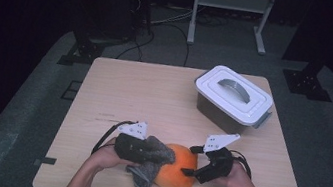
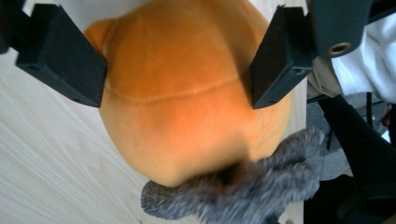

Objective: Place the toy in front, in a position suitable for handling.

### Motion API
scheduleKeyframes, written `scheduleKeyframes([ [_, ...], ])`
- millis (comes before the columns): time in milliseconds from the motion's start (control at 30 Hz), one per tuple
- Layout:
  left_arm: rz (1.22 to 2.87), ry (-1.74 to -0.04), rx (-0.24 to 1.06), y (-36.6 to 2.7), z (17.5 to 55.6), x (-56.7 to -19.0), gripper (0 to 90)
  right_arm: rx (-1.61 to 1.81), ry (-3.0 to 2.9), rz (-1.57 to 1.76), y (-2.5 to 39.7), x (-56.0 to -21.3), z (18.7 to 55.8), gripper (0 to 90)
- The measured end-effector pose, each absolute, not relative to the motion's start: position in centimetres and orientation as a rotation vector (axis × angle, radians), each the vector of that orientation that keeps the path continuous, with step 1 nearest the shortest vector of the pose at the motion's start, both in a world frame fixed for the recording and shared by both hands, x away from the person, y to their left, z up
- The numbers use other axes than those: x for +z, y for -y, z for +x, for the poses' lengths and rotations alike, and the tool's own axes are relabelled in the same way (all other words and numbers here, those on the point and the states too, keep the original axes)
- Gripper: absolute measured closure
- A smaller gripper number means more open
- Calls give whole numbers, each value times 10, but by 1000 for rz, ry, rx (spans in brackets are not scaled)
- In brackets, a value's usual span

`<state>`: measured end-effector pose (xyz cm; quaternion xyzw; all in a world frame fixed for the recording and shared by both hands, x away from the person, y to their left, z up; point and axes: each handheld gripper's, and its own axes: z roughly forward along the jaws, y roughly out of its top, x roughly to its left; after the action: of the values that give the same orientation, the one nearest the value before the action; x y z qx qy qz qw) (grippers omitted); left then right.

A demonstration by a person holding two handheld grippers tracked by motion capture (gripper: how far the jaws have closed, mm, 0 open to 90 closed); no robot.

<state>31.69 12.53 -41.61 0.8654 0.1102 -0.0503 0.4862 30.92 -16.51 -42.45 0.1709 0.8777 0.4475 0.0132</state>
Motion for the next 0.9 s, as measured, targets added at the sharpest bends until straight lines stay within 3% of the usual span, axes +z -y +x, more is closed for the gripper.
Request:
scheduleKeyframes([
  [133,2111,-262,-122,-122,316,-417,747,1376,-2743,544,159,-431,311,139],
  [167,2110,-266,-123,-123,317,-417,747,1384,-2737,558,159,-432,310,167],
  [267,2107,-276,-116,-125,318,-417,747,1359,-2726,522,160,-432,304,359],
  [333,2109,-275,-114,-129,319,-416,746,1323,-2708,458,160,-429,299,418],
  [900,2065,-386,-50,-149,329,-413,738,1293,-2569,374,165,-418,291,486],
])
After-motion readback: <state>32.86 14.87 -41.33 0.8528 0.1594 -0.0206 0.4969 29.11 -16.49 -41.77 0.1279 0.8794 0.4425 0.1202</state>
